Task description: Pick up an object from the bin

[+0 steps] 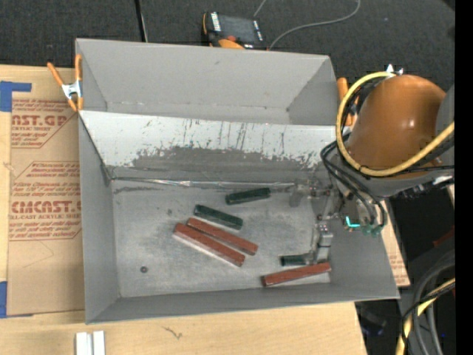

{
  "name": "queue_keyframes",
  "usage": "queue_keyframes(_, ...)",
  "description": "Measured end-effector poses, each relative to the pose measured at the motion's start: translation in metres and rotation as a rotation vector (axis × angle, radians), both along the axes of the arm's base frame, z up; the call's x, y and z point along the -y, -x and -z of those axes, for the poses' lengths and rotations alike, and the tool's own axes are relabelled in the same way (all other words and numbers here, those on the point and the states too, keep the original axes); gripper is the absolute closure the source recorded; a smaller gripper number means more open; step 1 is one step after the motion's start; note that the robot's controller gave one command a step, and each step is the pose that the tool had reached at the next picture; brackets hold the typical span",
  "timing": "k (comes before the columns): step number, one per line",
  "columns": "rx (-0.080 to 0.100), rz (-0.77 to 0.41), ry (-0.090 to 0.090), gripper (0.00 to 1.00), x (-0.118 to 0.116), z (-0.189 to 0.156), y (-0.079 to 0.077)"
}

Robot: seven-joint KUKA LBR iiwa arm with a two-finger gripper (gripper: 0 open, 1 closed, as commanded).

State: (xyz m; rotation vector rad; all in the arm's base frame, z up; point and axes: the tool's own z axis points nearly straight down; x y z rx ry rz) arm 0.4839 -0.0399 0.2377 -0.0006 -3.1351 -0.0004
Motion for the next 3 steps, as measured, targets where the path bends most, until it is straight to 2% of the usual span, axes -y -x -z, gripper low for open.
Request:
queue_keyframes(1,0.001,-0.043,0.0,0.0,0.015,0.11,-0.038)
queue_keyframes(2,0.001,0.056,-0.003,0.0,-0.039,0.169,-0.03)
queue_keyframes(3,0.007,0.059,0.0,1.0,-0.036,0.166,-0.032)
